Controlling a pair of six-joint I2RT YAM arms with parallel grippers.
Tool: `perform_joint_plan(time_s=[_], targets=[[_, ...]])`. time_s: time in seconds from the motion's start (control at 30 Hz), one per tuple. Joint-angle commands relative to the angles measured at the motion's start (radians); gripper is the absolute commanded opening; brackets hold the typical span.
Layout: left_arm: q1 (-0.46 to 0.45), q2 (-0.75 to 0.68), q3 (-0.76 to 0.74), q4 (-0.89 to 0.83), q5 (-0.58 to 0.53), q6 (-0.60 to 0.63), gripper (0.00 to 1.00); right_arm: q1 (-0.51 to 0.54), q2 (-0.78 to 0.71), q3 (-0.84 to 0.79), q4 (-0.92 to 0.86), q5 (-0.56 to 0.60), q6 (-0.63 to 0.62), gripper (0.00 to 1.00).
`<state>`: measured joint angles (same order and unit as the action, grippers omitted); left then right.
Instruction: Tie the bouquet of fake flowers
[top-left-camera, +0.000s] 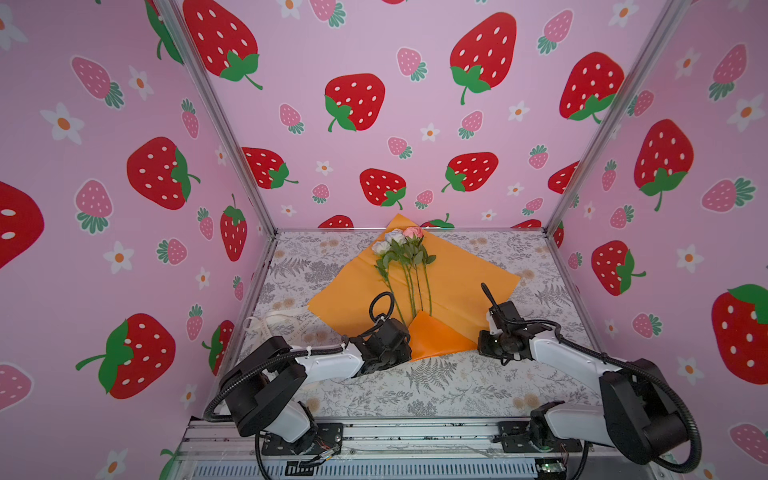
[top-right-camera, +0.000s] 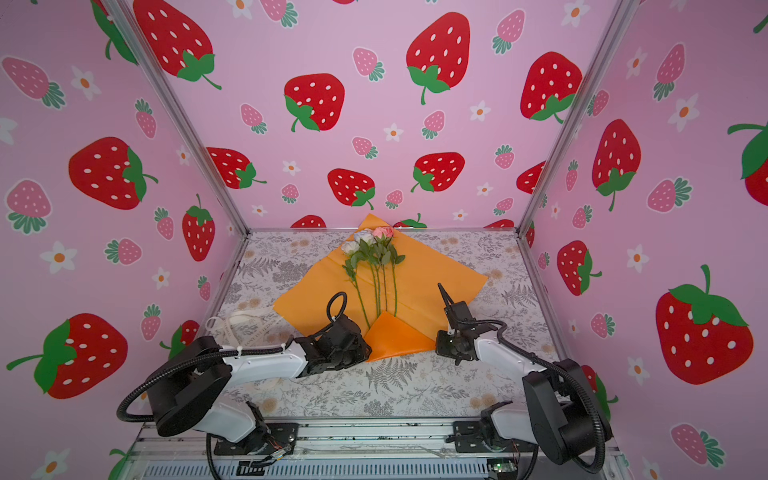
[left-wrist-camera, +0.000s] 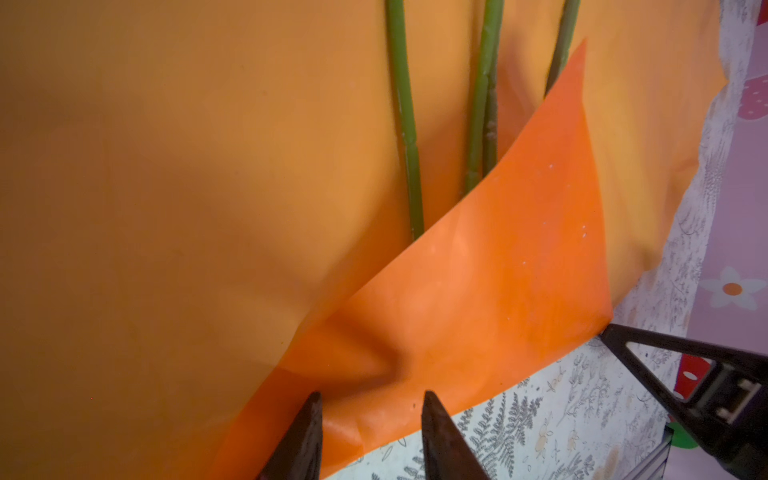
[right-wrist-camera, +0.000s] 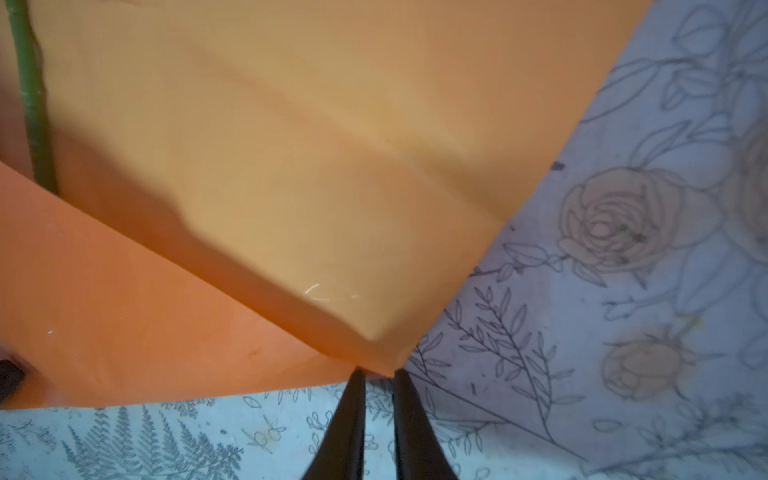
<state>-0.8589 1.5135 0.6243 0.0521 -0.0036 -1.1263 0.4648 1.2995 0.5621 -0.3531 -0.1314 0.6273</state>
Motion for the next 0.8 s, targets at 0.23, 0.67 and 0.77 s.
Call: perform_joint_plan(time_s=[0.23, 0.67, 0.77], targets=[[0.008, -0.019, -0.014, -0.061, -0.018, 0.019, 0.42, 0.172, -0.025, 0.063, 0.260, -0.407, 0.059, 0.19], [0.007, -0.091, 0.012, -0.112, 0.010, 0.093, 0.43, 0.315, 0.313, 0.239, 0.142, -0.207, 0.011, 0.15], [-0.001, -0.119, 0.047, -0.137, 0.036, 0.150, 0.45, 0.313, 0.328, 0.234, 0.156, -0.215, 0.011, 0.15]])
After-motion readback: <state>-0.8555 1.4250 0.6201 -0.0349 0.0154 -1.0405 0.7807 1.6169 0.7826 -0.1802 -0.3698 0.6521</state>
